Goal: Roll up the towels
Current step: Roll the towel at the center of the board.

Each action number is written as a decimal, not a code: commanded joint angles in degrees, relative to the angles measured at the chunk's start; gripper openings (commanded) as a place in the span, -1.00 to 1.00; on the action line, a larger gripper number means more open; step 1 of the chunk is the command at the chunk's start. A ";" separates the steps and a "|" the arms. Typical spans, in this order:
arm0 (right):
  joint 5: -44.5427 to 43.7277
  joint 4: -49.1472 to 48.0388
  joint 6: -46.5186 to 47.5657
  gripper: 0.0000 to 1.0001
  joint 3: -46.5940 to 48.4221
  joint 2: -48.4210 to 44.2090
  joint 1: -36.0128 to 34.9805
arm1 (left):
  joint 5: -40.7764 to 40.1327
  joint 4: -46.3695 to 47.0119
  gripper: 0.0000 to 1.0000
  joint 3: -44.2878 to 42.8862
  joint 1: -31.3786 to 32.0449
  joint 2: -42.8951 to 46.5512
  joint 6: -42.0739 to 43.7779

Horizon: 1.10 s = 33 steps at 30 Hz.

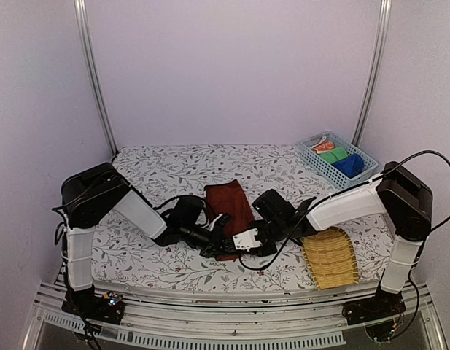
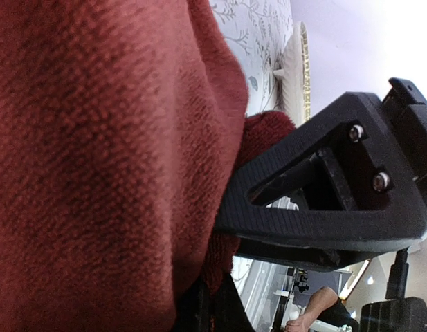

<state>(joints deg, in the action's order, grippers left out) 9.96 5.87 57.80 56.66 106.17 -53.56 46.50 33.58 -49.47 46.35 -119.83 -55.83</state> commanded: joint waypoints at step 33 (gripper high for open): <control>30.08 51.94 -3.92 -0.82 25.94 19.59 10.20 | -65.59 -13.06 -0.12 18.61 24.00 37.70 51.72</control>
<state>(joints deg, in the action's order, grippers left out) 34.22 39.81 55.02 77.23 118.43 -45.28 -3.79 20.23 -31.99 63.59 -79.44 -19.44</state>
